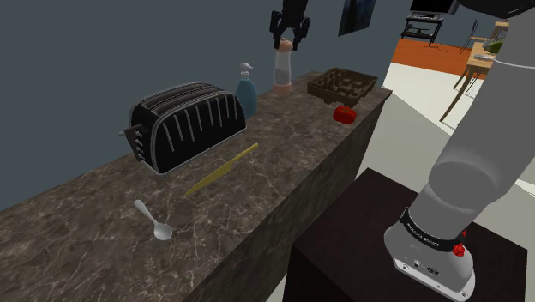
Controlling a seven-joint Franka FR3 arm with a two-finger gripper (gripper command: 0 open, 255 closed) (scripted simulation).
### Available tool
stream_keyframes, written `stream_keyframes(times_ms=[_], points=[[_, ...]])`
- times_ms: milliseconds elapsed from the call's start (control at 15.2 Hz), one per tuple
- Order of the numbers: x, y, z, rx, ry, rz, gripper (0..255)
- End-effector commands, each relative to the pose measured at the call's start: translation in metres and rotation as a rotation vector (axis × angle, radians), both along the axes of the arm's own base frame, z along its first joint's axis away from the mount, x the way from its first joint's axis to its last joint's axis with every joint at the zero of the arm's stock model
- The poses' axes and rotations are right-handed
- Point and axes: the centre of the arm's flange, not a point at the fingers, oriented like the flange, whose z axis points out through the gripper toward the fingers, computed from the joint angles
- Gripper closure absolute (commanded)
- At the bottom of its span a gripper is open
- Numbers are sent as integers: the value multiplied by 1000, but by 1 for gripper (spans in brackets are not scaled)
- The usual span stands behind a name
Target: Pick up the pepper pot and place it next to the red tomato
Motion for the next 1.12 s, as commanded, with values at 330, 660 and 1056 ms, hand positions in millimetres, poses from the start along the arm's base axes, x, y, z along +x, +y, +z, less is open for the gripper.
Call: stream_keyframes(times_ms=[330, 660, 1056], points=[[-7, -91, -18, 0, 0, 2, 255], [-13, -156, -31, 0, 0, 2, 255], [-20, -233, -46, 0, 0, 2, 255]])
